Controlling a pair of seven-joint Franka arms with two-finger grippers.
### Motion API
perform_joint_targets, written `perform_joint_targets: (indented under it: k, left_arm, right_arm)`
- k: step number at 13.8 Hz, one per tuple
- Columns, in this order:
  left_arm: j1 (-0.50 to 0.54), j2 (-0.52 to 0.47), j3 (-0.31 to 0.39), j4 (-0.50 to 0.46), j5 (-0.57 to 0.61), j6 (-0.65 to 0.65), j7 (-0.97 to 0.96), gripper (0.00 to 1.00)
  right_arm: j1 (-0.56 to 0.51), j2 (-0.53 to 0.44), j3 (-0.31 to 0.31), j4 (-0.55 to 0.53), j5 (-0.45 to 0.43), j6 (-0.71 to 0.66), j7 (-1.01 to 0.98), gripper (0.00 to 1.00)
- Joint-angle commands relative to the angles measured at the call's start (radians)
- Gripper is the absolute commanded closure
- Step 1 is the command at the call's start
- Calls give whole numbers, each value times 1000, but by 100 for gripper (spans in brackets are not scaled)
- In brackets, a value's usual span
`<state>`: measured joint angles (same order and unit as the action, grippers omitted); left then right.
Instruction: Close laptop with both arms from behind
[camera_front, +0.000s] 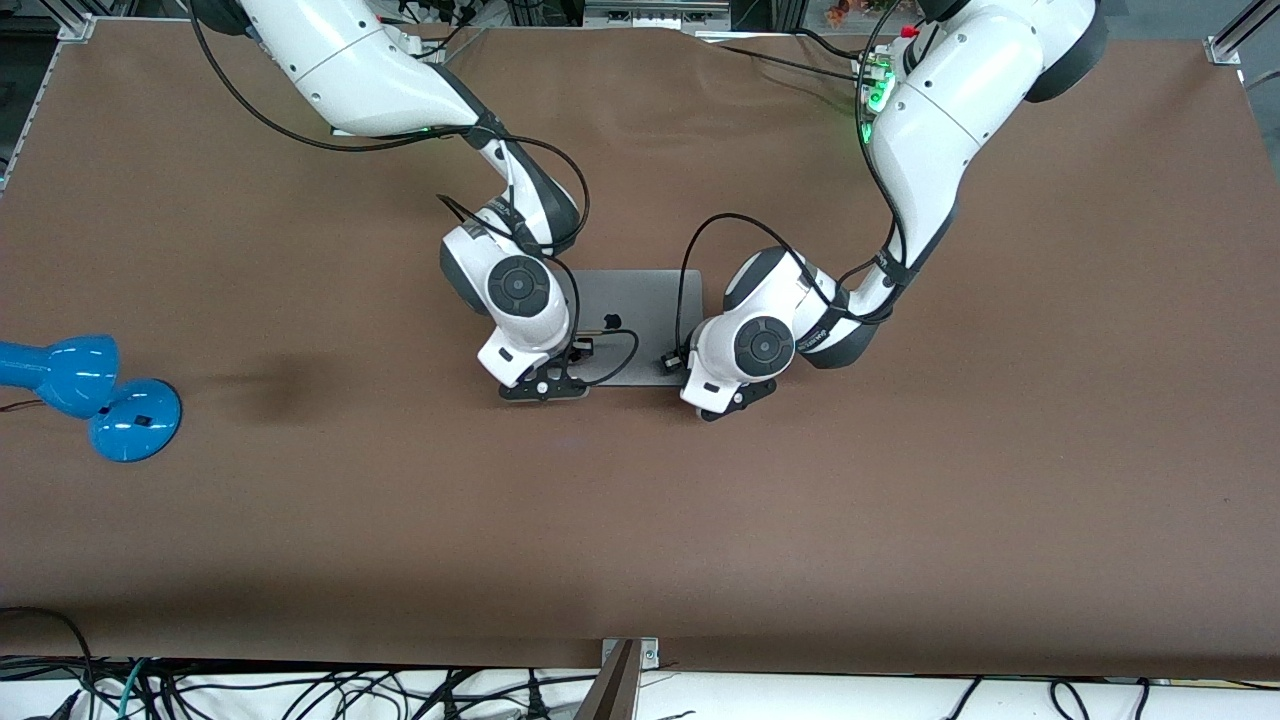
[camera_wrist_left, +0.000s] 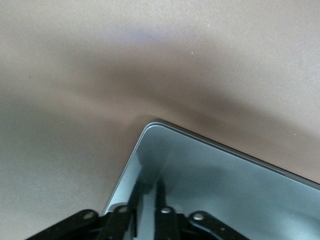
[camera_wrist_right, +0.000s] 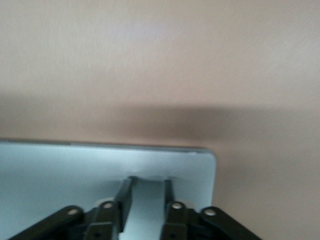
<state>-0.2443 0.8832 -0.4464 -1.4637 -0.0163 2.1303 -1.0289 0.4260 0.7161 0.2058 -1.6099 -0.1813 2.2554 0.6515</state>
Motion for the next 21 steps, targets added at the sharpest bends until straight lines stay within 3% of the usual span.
perform_joint_targets:
  k: [1, 8, 13, 16, 21]
  left_arm:
    - [-3, -3, 11, 26, 38, -3, 3, 0]
    - [16, -102, 3, 25, 38, -133, 0, 0]
    - [63, -294, 2, 17, 32, -369, 116, 0]
    - [109, -403, 2, 6, 24, -453, 151, 0]
    - [229, -518, 2, 13, 27, -588, 284, 0]
  right_arm:
    - [-27, -55, 0, 16, -12, -69, -4, 0]
    - [-133, -156, -2, 16, -10, -213, -78, 0]
    - [-242, -236, 4, 18, 14, -356, -163, 0]
    - [-286, -293, -25, 28, 39, -442, -317, 0]
    - [-383, -515, -60, -53, 77, -445, -417, 0]
